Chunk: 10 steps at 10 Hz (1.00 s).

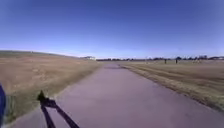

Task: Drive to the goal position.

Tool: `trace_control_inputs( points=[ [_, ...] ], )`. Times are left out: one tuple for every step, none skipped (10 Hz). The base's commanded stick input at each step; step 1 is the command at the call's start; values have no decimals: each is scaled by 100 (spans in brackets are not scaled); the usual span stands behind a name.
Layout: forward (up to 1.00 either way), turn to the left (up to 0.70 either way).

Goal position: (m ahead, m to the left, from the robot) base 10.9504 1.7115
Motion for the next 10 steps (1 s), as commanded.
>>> trace_control_inputs(
  points=[
    [70,0],
    [70,0],
    [70,0],
    [70,0],
    [70,0],
    [70,0],
    [70,0],
    [70,0],
    [70,0],
    [70,0]
  ],
)
